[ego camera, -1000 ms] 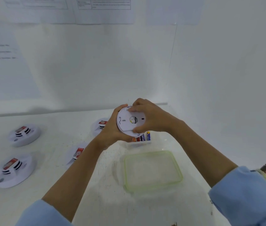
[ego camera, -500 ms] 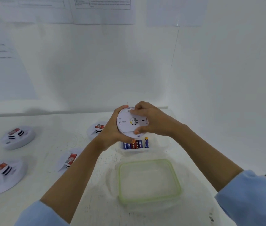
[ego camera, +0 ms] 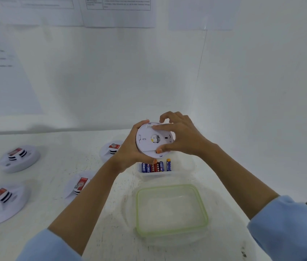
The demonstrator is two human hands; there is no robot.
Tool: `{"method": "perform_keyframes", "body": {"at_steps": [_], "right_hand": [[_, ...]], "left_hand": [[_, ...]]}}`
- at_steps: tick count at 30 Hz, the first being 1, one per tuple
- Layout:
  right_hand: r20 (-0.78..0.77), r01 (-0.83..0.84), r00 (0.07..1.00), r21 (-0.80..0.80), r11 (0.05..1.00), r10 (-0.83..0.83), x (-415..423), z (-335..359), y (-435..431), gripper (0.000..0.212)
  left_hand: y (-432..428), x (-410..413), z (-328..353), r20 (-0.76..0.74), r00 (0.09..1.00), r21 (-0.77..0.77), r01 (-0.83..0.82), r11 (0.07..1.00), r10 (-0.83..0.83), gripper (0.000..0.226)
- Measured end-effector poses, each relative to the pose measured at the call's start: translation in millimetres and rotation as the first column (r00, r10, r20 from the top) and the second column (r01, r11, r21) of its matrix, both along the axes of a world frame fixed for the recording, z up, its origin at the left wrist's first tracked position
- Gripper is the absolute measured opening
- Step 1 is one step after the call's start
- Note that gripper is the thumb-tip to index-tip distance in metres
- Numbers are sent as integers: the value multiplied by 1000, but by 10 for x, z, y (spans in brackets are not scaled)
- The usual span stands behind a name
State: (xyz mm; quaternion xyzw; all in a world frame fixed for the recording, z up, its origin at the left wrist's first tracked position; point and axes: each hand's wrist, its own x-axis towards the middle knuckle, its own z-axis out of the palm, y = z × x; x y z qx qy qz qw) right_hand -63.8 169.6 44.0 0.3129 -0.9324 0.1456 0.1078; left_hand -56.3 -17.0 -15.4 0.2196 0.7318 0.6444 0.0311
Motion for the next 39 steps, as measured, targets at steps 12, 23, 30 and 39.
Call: {"method": "perform_keyframes", "body": {"at_steps": [12,23,30,39], "right_hand": [[35,-26,999,169,985,21,-51,17,30,65],[24,-46,999,85,995,44,26,-59,-98,63],[-19,-109,994,55,992,110,-18,-66,-149,60],[-5,-89,996,-30,996,88,-61,-137,-179,53]], "left_hand": [[-49,16,-92,27,1000,-14,-11,1000,11,100],[-54,-2,-145,-1,999,-39,-34,999,34,101],[-47,14,-119,-8,999,-21,-51,998,51,97],[15,50,-101,-2,993,90,-114,989,115,95]]}}
